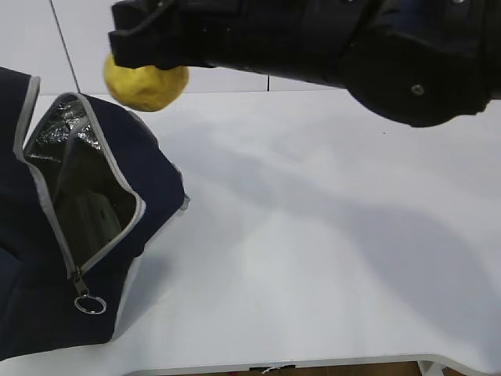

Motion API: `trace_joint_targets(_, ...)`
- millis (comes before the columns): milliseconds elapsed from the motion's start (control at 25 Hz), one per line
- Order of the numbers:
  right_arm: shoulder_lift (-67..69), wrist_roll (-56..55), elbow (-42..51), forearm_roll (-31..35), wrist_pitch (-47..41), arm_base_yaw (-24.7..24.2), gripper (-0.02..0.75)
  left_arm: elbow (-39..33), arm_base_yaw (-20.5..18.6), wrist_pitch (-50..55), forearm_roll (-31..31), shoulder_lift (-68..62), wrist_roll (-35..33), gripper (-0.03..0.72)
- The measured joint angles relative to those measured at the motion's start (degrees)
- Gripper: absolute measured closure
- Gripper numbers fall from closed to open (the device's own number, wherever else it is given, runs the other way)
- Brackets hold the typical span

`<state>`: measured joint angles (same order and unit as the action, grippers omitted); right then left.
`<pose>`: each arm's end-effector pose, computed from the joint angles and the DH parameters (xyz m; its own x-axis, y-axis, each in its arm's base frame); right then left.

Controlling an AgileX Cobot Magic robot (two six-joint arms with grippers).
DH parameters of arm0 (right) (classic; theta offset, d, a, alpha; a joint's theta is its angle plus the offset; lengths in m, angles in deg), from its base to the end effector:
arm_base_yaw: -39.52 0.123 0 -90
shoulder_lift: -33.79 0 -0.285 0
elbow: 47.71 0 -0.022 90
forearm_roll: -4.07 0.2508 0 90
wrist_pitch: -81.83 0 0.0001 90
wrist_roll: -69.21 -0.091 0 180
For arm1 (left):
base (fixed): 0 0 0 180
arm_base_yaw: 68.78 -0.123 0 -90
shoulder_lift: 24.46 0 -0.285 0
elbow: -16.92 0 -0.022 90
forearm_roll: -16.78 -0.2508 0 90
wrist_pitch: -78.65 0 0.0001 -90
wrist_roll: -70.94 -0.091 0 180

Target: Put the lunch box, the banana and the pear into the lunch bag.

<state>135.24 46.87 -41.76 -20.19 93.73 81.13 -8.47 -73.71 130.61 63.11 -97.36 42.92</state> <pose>0.2884 0.2664 0.3379 -0.0665 -0.0930 -0.9934 -0.7265 0.6870 -0.0156 0.2195 -0.0331 0.3239 -0.7823 -0.1368 -0.6077 0.2314 0.8420 -0.4874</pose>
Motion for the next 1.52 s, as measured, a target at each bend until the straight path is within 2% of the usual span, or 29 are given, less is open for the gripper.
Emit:
trace_joint_targets(200,3.3,-2.5,0.0,-6.5,8.4,2.8,0.468,0.0,0.0,0.0,0.7,0.0,-0.2,0.702)
trace_joint_targets(720,15.3,-3.5,-0.1,-8.2,21.3,3.7,0.468,0.0,0.0,1.1,2.3,0.0,-1.7,0.702)
trace_joint_targets(1040,20.2,-3.1,-5.2,-8.3,22.1,3.7,0.463,0.0,0.0,1.8,2.3,0.0,-1.9,0.702)
trace_joint_targets(1280,20.4,-3.1,-6.2,-8.3,22.0,3.7,0.342,0.0,-0.1,1.9,2.3,0.0,-2.3,0.702)
trace_joint_targets(1520,20.4,-3.1,-6.2,-8.3,21.0,3.7,0.32,0.0,-0.1,2.1,2.3,0.0,-2.4,0.702)
